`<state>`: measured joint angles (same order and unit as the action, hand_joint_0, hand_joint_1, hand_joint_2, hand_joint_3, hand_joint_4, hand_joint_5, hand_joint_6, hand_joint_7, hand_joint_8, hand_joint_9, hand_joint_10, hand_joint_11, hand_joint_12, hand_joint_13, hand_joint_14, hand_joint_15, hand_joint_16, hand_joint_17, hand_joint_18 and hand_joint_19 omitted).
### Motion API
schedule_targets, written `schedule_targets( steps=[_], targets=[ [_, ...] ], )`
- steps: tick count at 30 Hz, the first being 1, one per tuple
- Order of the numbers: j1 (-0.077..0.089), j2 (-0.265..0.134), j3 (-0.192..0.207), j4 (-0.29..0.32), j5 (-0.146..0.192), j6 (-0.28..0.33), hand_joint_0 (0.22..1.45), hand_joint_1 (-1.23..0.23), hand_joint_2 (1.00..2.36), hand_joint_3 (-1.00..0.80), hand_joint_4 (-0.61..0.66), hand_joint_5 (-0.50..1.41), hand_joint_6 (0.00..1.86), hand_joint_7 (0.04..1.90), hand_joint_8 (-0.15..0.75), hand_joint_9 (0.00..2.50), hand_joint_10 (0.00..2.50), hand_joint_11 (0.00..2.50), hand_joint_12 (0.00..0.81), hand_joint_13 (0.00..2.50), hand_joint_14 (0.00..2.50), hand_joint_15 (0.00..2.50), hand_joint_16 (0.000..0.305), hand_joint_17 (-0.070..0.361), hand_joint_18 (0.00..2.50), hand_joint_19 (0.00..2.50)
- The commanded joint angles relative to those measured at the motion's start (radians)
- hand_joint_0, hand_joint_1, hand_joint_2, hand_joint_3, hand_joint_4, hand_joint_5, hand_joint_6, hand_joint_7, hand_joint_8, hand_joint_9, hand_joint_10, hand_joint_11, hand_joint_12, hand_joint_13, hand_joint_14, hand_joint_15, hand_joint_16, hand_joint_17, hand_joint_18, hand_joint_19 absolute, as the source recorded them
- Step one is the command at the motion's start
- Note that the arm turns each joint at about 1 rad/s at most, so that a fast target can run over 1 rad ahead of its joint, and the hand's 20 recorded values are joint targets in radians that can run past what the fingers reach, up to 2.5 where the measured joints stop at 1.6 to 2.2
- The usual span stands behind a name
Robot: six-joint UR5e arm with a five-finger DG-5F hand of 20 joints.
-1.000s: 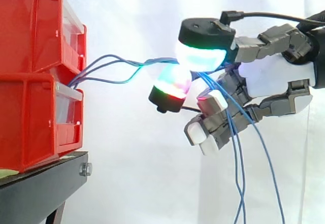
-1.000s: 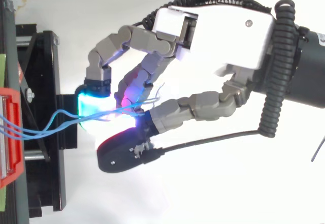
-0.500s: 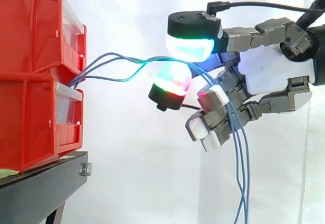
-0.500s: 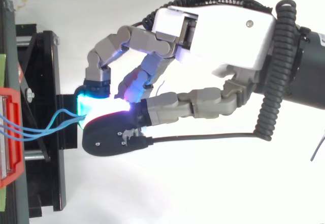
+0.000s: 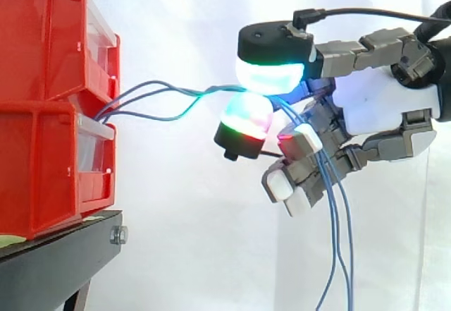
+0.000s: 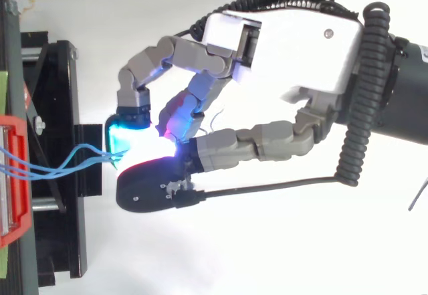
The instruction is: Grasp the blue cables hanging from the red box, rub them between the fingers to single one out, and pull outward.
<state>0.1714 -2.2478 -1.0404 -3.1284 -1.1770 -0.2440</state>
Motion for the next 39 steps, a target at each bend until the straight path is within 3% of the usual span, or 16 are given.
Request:
schedule_targets(
  steps=[1,9,18,23,25,39],
  targets=[
    [0.002,-0.001,-0.001,-0.035,-0.007,0.000,0.72,-0.89,1.02,-0.09,-0.03,-0.20,0.97,1.12,0.334,1.00,0.02,0.85,0.364,0.95,0.02,0.61,0.043,0.096,0.83,0.41],
    [0.002,-0.001,-0.001,-0.045,-0.043,0.000,0.73,-0.90,1.02,-0.24,0.03,-0.20,0.96,0.93,0.314,0.96,0.02,0.84,0.361,0.94,0.02,0.60,0.043,0.096,0.81,0.41],
    [0.003,0.001,-0.003,-0.045,-0.047,0.000,0.67,-0.90,1.01,-0.40,0.09,-0.20,0.95,0.83,0.320,0.96,0.02,0.84,0.360,0.94,0.02,0.61,0.043,0.096,0.81,0.42],
    [0.003,0.001,-0.003,-0.044,-0.047,0.000,0.58,-0.80,1.01,-0.43,0.10,-0.19,0.93,0.86,0.336,1.00,0.02,0.83,0.365,0.94,0.02,0.63,0.044,0.099,0.79,0.45],
    [0.003,-0.001,-0.003,-0.044,-0.047,0.000,0.54,-0.69,1.01,-0.41,0.13,-0.18,0.92,0.85,0.352,1.03,0.02,0.83,0.378,0.96,0.02,0.63,0.046,0.104,0.80,0.46],
    [0.003,0.001,-0.003,-0.044,-0.058,0.000,0.52,-0.54,1.01,-0.41,0.13,-0.18,0.89,0.87,0.371,1.07,0.02,0.82,0.394,1.00,0.02,0.64,0.050,0.112,0.83,0.48]
  ],
)
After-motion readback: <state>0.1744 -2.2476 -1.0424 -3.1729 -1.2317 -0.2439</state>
